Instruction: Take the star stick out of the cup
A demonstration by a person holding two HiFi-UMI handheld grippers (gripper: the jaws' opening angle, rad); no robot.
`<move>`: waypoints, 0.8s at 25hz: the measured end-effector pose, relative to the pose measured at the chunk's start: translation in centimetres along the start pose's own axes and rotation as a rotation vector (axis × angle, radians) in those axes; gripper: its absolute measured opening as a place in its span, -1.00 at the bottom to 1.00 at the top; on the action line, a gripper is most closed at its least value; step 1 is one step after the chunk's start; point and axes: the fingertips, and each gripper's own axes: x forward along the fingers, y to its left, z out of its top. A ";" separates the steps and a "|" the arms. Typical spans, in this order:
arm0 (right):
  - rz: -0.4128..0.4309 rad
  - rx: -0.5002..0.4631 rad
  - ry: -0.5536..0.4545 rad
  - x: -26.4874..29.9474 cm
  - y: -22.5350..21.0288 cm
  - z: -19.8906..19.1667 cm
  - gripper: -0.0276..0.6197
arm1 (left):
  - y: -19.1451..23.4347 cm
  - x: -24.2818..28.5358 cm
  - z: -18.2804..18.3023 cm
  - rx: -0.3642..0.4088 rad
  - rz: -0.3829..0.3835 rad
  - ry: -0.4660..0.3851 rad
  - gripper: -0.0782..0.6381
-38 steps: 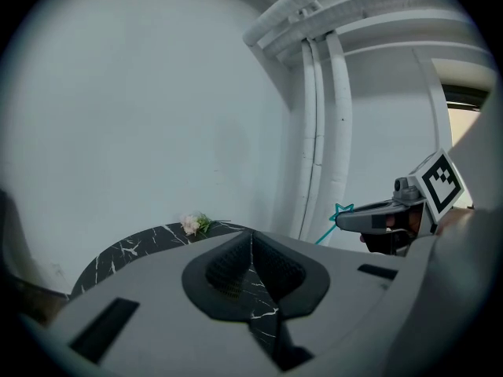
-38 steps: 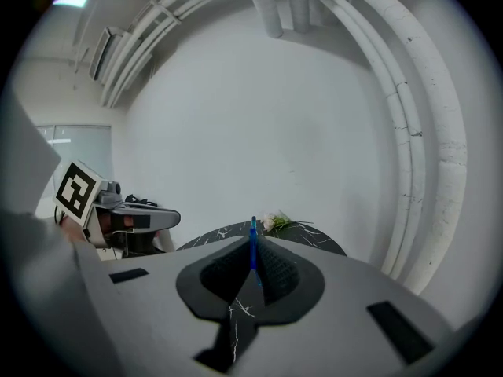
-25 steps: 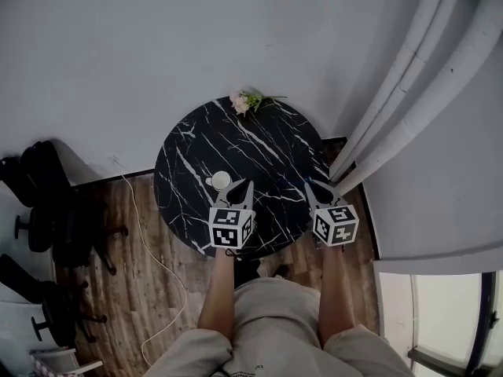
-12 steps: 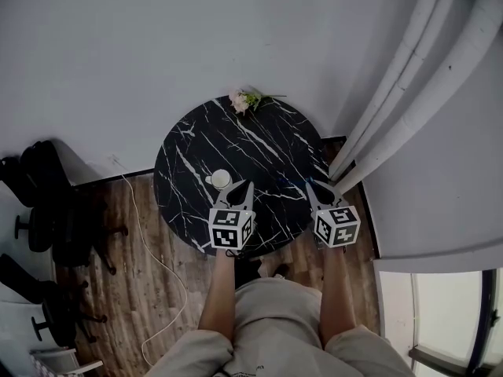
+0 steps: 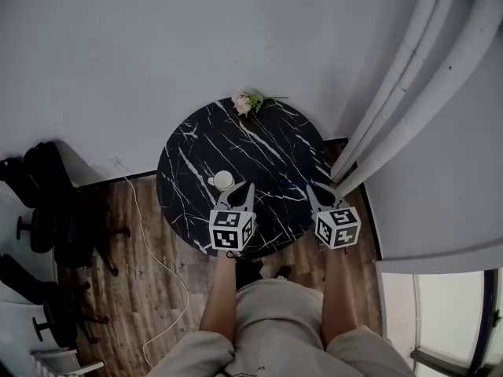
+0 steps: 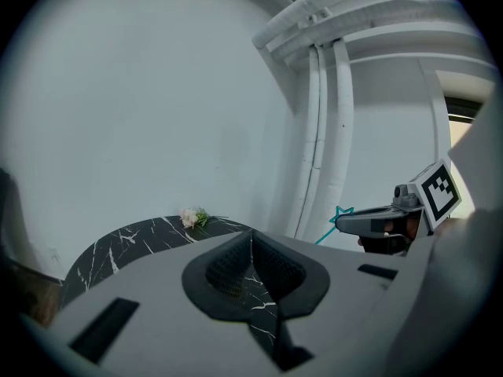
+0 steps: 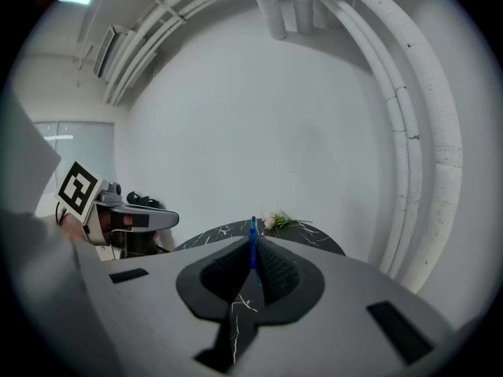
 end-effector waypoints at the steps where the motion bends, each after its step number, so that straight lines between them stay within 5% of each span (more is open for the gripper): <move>1: 0.002 -0.001 0.000 0.0 0.1 0.0 -0.78 | -0.1 0.0 0.0 0.001 -0.003 -0.001 -0.71; 20: 0.007 -0.024 -0.008 -0.6 0.2 -0.2 -0.78 | -1.7 0.4 0.7 0.018 -0.058 -0.032 -0.71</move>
